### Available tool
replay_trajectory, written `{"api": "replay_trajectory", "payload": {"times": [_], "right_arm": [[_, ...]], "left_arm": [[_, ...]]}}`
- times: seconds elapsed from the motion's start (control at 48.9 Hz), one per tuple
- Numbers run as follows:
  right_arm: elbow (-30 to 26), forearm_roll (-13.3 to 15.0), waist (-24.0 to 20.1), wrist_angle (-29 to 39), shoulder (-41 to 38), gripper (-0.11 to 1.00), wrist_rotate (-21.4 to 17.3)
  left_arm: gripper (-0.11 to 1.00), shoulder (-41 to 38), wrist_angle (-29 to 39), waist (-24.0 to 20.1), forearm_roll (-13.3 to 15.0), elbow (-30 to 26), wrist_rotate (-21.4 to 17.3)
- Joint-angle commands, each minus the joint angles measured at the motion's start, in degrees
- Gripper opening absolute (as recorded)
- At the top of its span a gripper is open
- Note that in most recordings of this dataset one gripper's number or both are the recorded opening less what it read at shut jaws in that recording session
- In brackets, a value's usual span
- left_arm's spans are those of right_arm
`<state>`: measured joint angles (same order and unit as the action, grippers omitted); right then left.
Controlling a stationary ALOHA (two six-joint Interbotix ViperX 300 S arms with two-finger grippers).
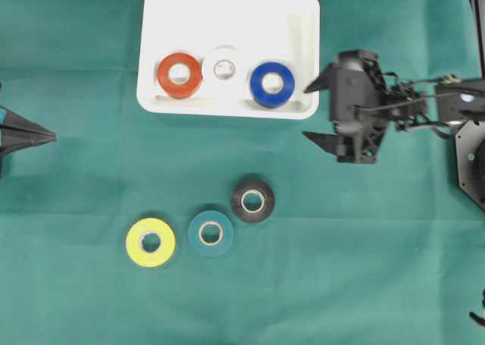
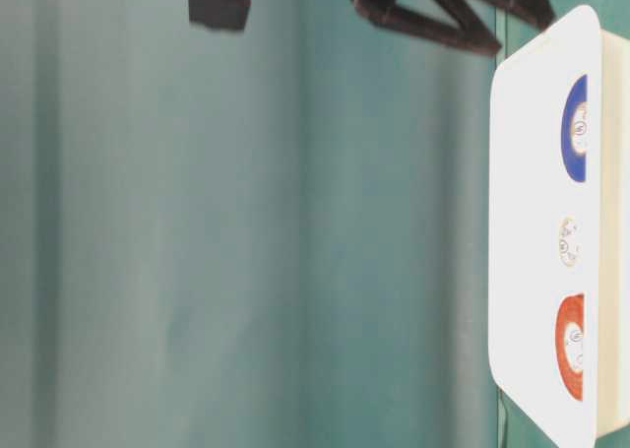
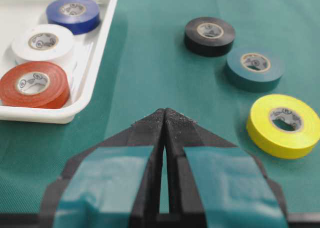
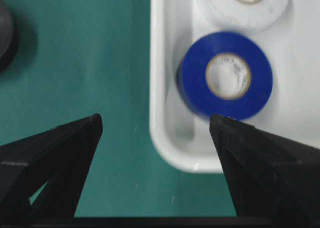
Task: Put the tape into the white case with the right arm.
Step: 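Open the right gripper and retract it to the right edge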
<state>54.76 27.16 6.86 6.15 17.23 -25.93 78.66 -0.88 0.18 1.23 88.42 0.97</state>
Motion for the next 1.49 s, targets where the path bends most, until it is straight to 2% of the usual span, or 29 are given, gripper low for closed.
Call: {"api": "replay_trajectory", "payload": {"times": [0.0, 0.307, 0.818, 1.187, 1.473], "right_arm": [[2.11, -0.09, 0.0, -1.93, 3.69, 0.68, -0.18], [12.04, -0.09, 0.0, -7.29, 12.83, 0.68, -0.53], [22.24, -0.09, 0.0, -7.82, 26.54, 0.68, -0.62], [24.7, -0.09, -0.62, -7.82, 29.53, 0.68, -2.72], [25.05, -0.18, -7.38, -7.82, 29.53, 0.68, -2.81]], "left_arm": [[0.01, -0.44, -0.18, -0.09, 0.09, -0.7, 0.0], [0.01, -0.44, -0.18, -0.09, 0.09, -0.7, 0.0], [0.01, -0.44, -0.18, -0.09, 0.0, -0.7, 0.0], [0.01, -0.44, -0.26, -0.09, 0.09, -0.7, 0.0], [0.01, -0.44, -0.26, -0.09, 0.0, -0.7, -0.09]]}}
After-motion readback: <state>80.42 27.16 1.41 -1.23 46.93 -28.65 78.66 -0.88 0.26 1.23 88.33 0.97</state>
